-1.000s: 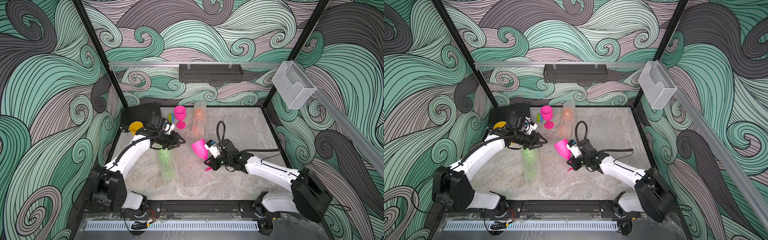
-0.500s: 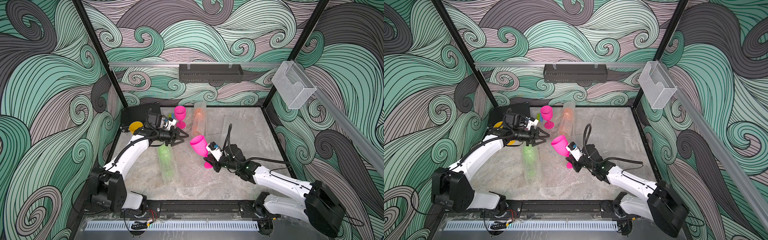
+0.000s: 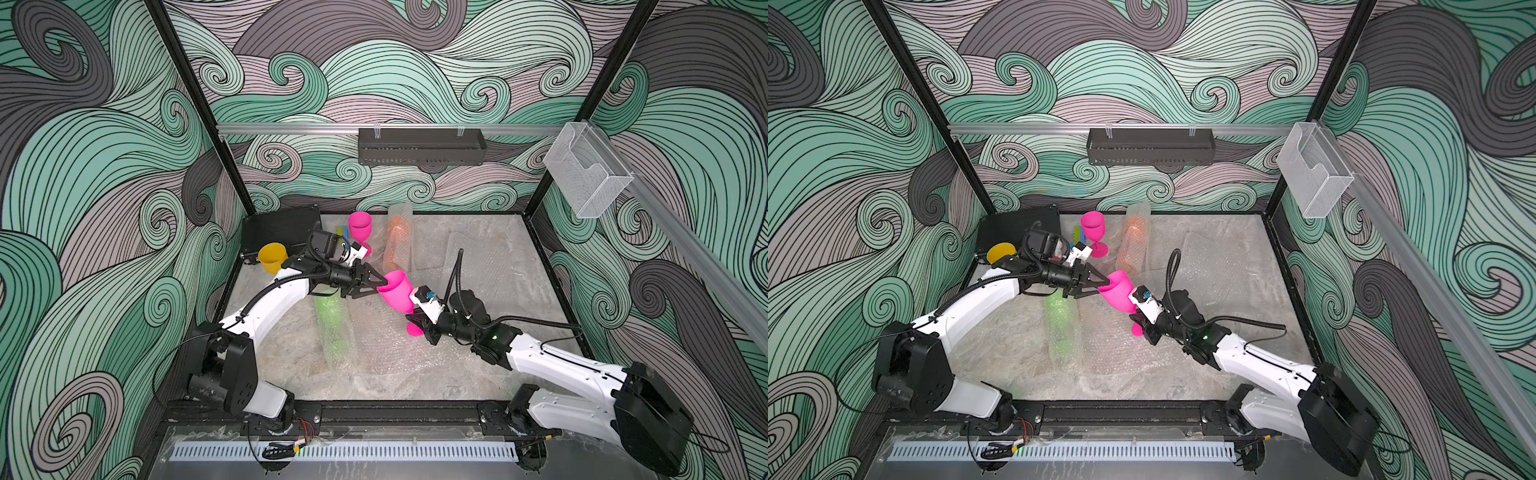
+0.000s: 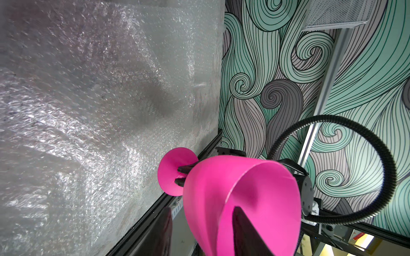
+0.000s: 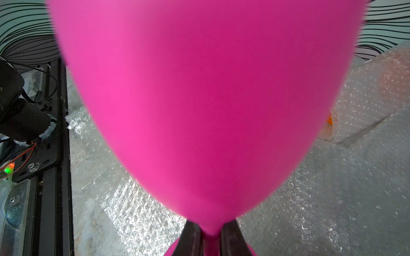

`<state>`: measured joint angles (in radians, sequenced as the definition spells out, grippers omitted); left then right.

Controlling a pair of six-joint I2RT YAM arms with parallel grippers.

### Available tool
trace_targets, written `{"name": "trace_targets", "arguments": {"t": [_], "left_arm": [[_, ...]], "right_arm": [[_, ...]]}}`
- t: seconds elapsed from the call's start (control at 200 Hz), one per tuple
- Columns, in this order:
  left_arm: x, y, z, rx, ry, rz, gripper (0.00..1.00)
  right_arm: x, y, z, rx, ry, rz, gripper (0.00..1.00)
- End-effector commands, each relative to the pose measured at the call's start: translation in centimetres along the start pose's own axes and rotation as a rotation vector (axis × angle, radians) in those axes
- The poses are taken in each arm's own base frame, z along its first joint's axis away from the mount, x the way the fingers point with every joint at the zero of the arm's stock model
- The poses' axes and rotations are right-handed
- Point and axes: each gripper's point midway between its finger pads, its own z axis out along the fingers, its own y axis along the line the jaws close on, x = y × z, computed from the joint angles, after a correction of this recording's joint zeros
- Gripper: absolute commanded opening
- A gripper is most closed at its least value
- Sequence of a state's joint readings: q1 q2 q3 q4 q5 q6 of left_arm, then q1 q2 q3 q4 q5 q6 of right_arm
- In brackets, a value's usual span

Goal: Unpack wine glasses from bubble wrap
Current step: Place the wine glass at the center of the board.

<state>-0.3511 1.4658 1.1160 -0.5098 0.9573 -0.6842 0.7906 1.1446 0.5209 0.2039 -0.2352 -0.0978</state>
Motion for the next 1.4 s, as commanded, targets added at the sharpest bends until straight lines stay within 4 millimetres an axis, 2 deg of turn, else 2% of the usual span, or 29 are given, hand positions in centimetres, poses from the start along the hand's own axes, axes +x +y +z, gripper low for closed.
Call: {"name": "trace_targets", "arguments": {"t": [0.0,0.205,0.611,0.731,0.881,1.001,1.106,1.236,1.271,1.296,1.396], "left_arm": [[0.6,0.4,0.0,-0.089,0.031,0.067,0.38],[0.9,1.5,-0.1,-0.182,0.044,0.086,0.29],[1.8,2.4,0.3,-0.280,0.083,0.131,0.00],[1.9,2.8,0.1,-0.313,0.083,0.143,0.00],[1.9,3.4,-0.6,-0.384,0.079,0.164,0.00],[1.4,4.0,-1.8,-0.476,0.053,0.187,0.00],[0.8,3.4,-3.5,-0.525,0.011,0.210,0.00],[-0.3,2.0,-7.2,-0.581,-0.109,0.230,0.00],[-0.6,2.2,-7.9,-0.604,-0.131,0.225,0.00],[-0.5,1.4,-9.2,-0.610,-0.174,0.243,0.00],[-0.7,1.7,-12.4,-0.693,-0.276,0.243,0.00]], "right_arm": [[-1.1,-0.4,0.1,0.025,-0.005,-0.021,0.15],[-1.0,-0.2,0.2,0.027,0.013,-0.033,0.15],[-0.5,0.3,0.6,0.014,0.052,-0.040,0.16],[-0.6,0.5,0.6,0.005,0.064,-0.039,0.22],[-0.7,0.7,0.6,-0.005,0.080,-0.037,0.37],[-1.2,1.1,0.2,-0.018,0.066,-0.032,0.50],[-2.1,1.4,-0.4,-0.030,0.040,-0.022,0.56],[-3.3,1.3,-1.2,-0.017,0.010,-0.021,0.59],[-3.5,1.1,-1.3,-0.008,0.003,-0.021,0.60],[-3.7,1.1,-1.4,-0.003,-0.003,-0.022,0.61],[-3.9,0.7,-1.6,0.018,-0.009,-0.012,0.63]]}}
